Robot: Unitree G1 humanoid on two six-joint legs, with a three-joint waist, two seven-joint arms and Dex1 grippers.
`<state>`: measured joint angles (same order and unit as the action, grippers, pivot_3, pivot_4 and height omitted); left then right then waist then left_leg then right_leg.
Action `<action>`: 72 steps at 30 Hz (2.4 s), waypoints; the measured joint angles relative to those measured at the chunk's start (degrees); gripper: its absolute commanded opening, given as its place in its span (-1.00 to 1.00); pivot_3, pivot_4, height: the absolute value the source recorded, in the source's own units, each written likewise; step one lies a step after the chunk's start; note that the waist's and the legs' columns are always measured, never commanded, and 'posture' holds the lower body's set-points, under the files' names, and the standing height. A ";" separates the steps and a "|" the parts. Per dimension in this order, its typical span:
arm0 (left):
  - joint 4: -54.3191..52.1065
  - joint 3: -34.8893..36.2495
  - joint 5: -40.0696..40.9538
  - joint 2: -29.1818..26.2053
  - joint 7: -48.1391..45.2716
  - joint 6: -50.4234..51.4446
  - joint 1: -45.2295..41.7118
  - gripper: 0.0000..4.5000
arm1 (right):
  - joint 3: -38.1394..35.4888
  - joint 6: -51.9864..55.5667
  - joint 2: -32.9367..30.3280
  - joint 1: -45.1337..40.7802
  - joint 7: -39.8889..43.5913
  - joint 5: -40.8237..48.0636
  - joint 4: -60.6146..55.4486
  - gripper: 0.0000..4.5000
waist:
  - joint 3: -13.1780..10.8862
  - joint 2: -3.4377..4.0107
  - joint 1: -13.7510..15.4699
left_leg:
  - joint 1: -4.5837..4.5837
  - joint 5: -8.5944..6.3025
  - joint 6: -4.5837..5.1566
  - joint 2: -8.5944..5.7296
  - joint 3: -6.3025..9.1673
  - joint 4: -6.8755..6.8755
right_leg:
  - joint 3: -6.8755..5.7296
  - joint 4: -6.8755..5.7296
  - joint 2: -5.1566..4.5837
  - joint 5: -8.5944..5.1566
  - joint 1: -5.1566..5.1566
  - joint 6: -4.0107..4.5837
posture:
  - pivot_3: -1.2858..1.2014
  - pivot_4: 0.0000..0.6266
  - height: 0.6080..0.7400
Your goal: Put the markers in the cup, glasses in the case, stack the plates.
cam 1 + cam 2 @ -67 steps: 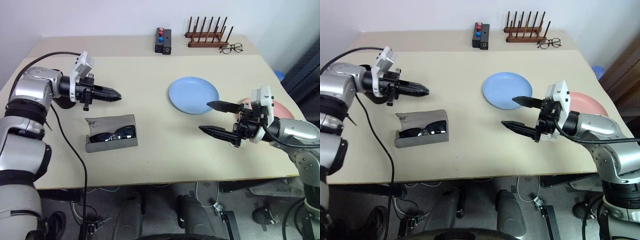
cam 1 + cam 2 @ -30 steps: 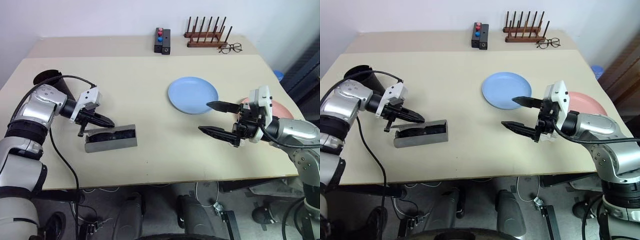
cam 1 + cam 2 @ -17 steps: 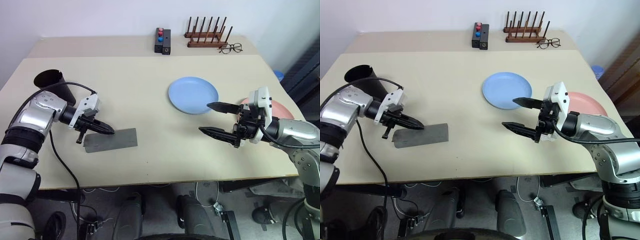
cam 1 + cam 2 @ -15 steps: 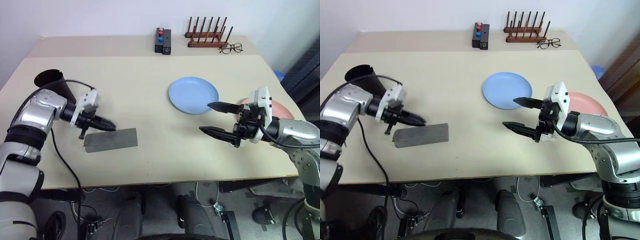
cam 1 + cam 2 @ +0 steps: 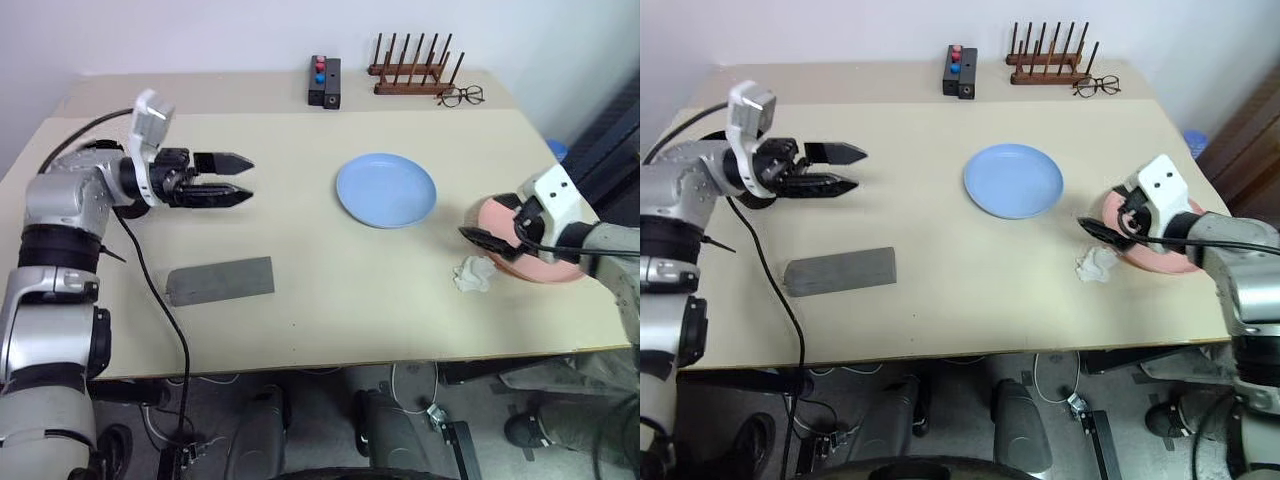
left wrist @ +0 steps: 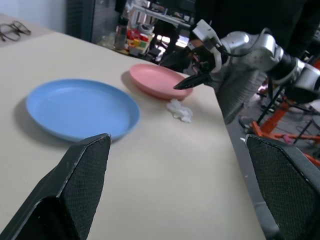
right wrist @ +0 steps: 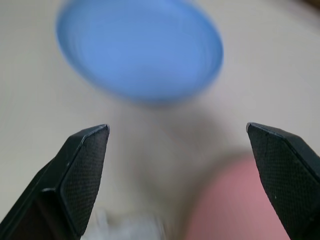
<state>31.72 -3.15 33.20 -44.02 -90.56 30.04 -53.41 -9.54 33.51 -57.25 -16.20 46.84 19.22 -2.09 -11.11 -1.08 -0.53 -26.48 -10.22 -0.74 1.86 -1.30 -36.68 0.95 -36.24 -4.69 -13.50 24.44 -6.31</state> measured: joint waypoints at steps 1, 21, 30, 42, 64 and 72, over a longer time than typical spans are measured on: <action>-2.64 0.60 0.02 0.15 0.74 0.70 1.61 0.98 | -0.35 0.57 -1.68 2.18 1.15 -0.34 0.66 1.00 | 0.00 0.00 0.07 | 0.01 0.00 0.00 0.00 0.00 -0.03 | 0.01 0.00 -0.01 0.00 -0.02 0.00 | 0.03 -0.52 1.00; -19.42 4.85 1.24 1.00 5.85 4.31 8.97 1.00 | 4.33 -7.71 -2.80 3.45 5.46 -9.50 15.88 -0.72 | 0.02 0.05 -0.13 | 0.06 0.00 -0.01 -0.02 -0.02 -0.14 | 0.05 -0.01 0.00 0.02 -0.07 -0.02 | 0.03 -0.52 1.00; -19.61 7.55 0.76 2.08 10.03 -0.45 10.34 1.00 | 4.77 -10.61 -2.03 -5.15 3.05 -12.24 19.84 -0.97 | 0.02 0.06 -0.18 | 0.07 0.00 -0.01 -0.01 -0.03 -0.20 | 0.06 -0.01 -0.01 0.06 -0.10 -0.05 | 0.03 -0.52 1.00; -16.15 13.30 -1.59 2.97 20.83 -7.13 13.53 1.00 | 8.47 -8.53 16.96 -20.95 -1.45 -8.84 6.73 -0.97 | 0.01 0.09 -0.08 | 0.05 0.00 -0.01 0.02 -0.02 -0.10 | 0.05 -0.01 0.04 0.12 -0.05 -0.17 | 0.03 -0.52 1.00; -23.97 15.18 -0.04 1.77 24.57 -4.30 19.57 1.00 | 17.59 -15.20 23.28 -19.54 -0.20 -13.67 8.61 0.10 | 0.01 0.09 -0.21 | 0.04 0.00 -0.02 0.00 -0.04 -0.12 | 0.05 0.01 0.01 0.11 -0.06 -0.13 | 0.03 -0.52 1.00; -24.09 15.12 1.22 1.75 22.89 -2.50 19.30 1.00 | 7.88 -8.11 21.33 -18.07 1.40 -4.62 3.06 0.98 | 0.01 0.08 -0.06 | 0.04 0.00 -0.02 0.01 -0.04 -0.09 | 0.05 0.01 0.00 0.11 -0.06 -0.13 | 0.03 -0.52 1.00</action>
<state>7.63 11.97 34.42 -42.27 -67.67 27.54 -34.11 -1.66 25.39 -35.91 -34.27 48.25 14.60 0.97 -11.10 -1.00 -0.59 -26.44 -10.22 -0.76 1.87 -1.34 -36.77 1.00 -36.23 -4.68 -13.39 24.38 -6.44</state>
